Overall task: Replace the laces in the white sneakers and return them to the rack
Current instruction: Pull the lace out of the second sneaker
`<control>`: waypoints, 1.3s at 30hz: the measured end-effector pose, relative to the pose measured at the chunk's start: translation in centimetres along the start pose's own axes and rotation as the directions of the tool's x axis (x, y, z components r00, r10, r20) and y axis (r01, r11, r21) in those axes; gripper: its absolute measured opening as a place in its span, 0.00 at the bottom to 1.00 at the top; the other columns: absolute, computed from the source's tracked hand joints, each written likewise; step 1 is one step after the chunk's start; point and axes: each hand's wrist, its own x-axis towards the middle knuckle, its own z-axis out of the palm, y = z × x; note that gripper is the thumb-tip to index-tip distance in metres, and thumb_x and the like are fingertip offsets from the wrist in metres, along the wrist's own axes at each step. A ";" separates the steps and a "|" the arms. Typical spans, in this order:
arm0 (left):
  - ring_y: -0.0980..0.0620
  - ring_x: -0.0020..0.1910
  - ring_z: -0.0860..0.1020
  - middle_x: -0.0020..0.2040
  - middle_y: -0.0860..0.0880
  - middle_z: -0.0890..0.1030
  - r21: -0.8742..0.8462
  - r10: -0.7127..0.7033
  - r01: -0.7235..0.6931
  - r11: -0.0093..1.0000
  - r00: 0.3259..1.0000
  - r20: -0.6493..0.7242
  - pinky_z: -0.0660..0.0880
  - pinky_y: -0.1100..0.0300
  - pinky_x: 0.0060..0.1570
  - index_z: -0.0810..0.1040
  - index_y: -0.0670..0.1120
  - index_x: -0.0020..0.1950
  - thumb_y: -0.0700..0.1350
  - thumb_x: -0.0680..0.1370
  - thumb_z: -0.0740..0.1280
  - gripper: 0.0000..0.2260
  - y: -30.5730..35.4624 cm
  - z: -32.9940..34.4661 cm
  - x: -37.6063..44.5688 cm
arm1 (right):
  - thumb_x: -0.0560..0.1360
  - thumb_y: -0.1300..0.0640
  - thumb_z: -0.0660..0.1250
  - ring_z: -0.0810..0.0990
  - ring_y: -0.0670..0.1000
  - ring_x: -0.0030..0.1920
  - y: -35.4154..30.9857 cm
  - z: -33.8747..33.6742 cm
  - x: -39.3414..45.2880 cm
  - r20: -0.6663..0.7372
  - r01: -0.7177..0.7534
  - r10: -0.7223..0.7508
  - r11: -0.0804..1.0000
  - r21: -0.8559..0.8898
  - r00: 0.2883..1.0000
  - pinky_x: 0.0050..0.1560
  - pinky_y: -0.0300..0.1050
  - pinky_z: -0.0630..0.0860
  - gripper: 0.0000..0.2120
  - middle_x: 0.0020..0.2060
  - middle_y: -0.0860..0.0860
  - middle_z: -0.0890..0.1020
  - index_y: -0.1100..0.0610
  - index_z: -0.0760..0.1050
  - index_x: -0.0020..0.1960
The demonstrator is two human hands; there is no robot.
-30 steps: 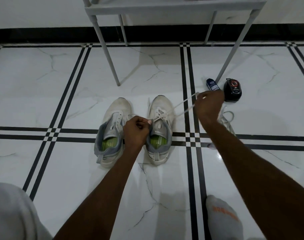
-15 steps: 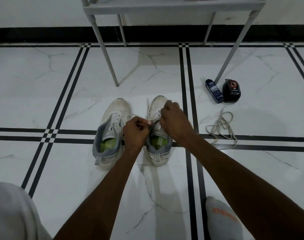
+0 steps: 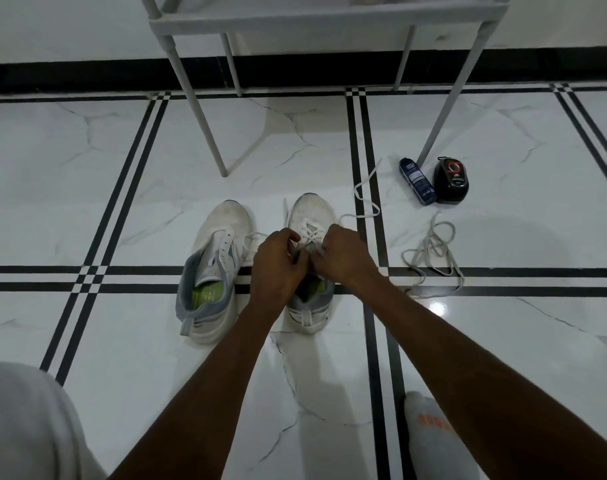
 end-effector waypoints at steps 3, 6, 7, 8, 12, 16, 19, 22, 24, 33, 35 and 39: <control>0.51 0.41 0.76 0.41 0.51 0.79 0.066 0.047 -0.048 0.997 0.999 0.010 0.66 0.60 0.40 0.78 0.44 0.47 0.44 0.78 0.68 0.03 -0.1 -0.6 0.4 | 0.73 0.54 0.70 0.80 0.58 0.46 0.8 -0.5 -0.2 -0.065 0.013 -0.013 1.000 -0.004 0.998 0.40 0.43 0.67 0.12 0.45 0.58 0.80 0.62 0.75 0.50; 0.50 0.40 0.76 0.40 0.50 0.78 0.036 -0.024 0.026 0.999 0.998 -0.056 0.70 0.55 0.40 0.77 0.44 0.45 0.43 0.79 0.67 0.04 -1.4 -1.5 0.8 | 0.71 0.62 0.69 0.75 0.51 0.33 2.2 -2.0 0.0 -0.065 -0.053 0.062 0.991 0.120 0.996 0.35 0.38 0.66 0.12 0.29 0.54 0.76 0.56 0.74 0.30; 0.49 0.42 0.77 0.41 0.50 0.78 0.037 -0.041 0.044 0.998 0.996 -0.074 0.71 0.54 0.41 0.77 0.44 0.46 0.43 0.79 0.66 0.03 -1.6 -1.6 0.8 | 0.71 0.63 0.69 0.72 0.49 0.32 2.2 -2.4 -0.2 -0.044 -0.049 0.055 0.991 0.126 0.998 0.32 0.35 0.65 0.15 0.27 0.51 0.73 0.55 0.71 0.27; 0.47 0.45 0.76 0.44 0.49 0.78 0.048 -0.030 0.034 0.998 0.996 -0.086 0.71 0.54 0.44 0.77 0.44 0.48 0.41 0.78 0.66 0.01 -1.4 -1.5 0.8 | 0.72 0.63 0.69 0.73 0.49 0.35 2.1 -2.6 -0.3 -0.018 -0.057 0.060 0.990 0.126 0.998 0.32 0.31 0.63 0.13 0.28 0.51 0.74 0.57 0.75 0.29; 0.43 0.57 0.71 0.56 0.48 0.78 0.291 0.130 -0.124 0.949 0.992 0.001 0.69 0.50 0.49 0.79 0.47 0.57 0.34 0.70 0.66 0.18 1.3 -0.4 1.1 | 0.75 0.58 0.68 0.82 0.56 0.43 1.2 -2.7 0.0 0.070 -0.030 0.024 0.996 0.079 0.997 0.41 0.40 0.72 0.10 0.41 0.60 0.85 0.66 0.83 0.45; 0.44 0.59 0.71 0.57 0.51 0.79 0.432 0.191 -0.225 0.873 0.974 0.122 0.67 0.49 0.54 0.81 0.50 0.55 0.46 0.74 0.70 0.10 2.3 0.5 1.7 | 0.76 0.55 0.67 0.83 0.58 0.39 1.0 -2.8 0.5 0.070 -0.034 0.029 0.997 0.074 0.997 0.38 0.44 0.76 0.15 0.34 0.59 0.83 0.65 0.80 0.37; 0.45 0.57 0.72 0.54 0.51 0.81 0.417 0.188 -0.231 0.879 0.972 0.142 0.67 0.49 0.54 0.83 0.48 0.51 0.47 0.76 0.68 0.06 2.6 1.0 2.0 | 0.76 0.53 0.68 0.81 0.57 0.35 1.1 -2.7 0.3 0.068 -0.065 0.059 0.993 0.094 0.996 0.36 0.44 0.73 0.19 0.26 0.55 0.76 0.61 0.74 0.29; 0.46 0.54 0.74 0.49 0.51 0.82 0.432 0.204 -0.223 0.874 0.975 0.091 0.66 0.48 0.54 0.83 0.48 0.44 0.47 0.78 0.68 0.06 2.3 0.8 2.6 | 0.76 0.54 0.68 0.84 0.56 0.34 1.5 -3.3 0.0 0.112 -0.152 0.128 0.958 0.242 0.985 0.35 0.44 0.79 0.17 0.30 0.58 0.82 0.66 0.81 0.36; 0.45 0.53 0.77 0.47 0.52 0.82 0.226 -0.012 0.042 0.973 0.991 -0.135 0.70 0.48 0.54 0.82 0.51 0.42 0.50 0.77 0.70 0.06 1.2 -0.5 3.5 | 0.75 0.58 0.68 0.86 0.57 0.35 2.0 -3.5 -0.1 0.138 -0.220 0.182 0.910 0.352 0.974 0.33 0.43 0.82 0.14 0.31 0.58 0.83 0.65 0.81 0.35; 0.47 0.63 0.72 0.57 0.52 0.82 0.278 0.238 -0.297 0.913 0.944 0.227 0.60 0.47 0.65 0.80 0.52 0.60 0.50 0.72 0.67 0.17 2.6 -0.1 2.8 | 0.74 0.54 0.72 0.86 0.58 0.36 1.8 -3.6 0.0 0.145 -0.238 0.193 0.868 0.435 0.970 0.41 0.53 0.85 0.15 0.34 0.61 0.84 0.66 0.82 0.36; 0.48 0.63 0.72 0.53 0.53 0.83 0.449 0.205 -0.320 0.834 0.936 0.287 0.55 0.44 0.68 0.82 0.53 0.55 0.48 0.76 0.66 0.09 3.4 0.5 3.2 | 0.74 0.54 0.72 0.86 0.57 0.35 1.7 -3.7 0.1 0.143 -0.230 0.186 0.879 0.418 0.972 0.39 0.50 0.85 0.16 0.35 0.62 0.84 0.68 0.81 0.38; 0.48 0.53 0.77 0.40 0.53 0.82 0.585 0.254 -0.269 0.765 0.961 0.110 0.61 0.40 0.67 0.83 0.52 0.43 0.43 0.74 0.70 0.04 3.1 0.5 3.4 | 0.74 0.54 0.73 0.86 0.57 0.35 1.9 -3.4 0.0 0.173 -0.286 0.230 0.830 0.480 0.958 0.40 0.51 0.85 0.15 0.33 0.59 0.84 0.64 0.81 0.35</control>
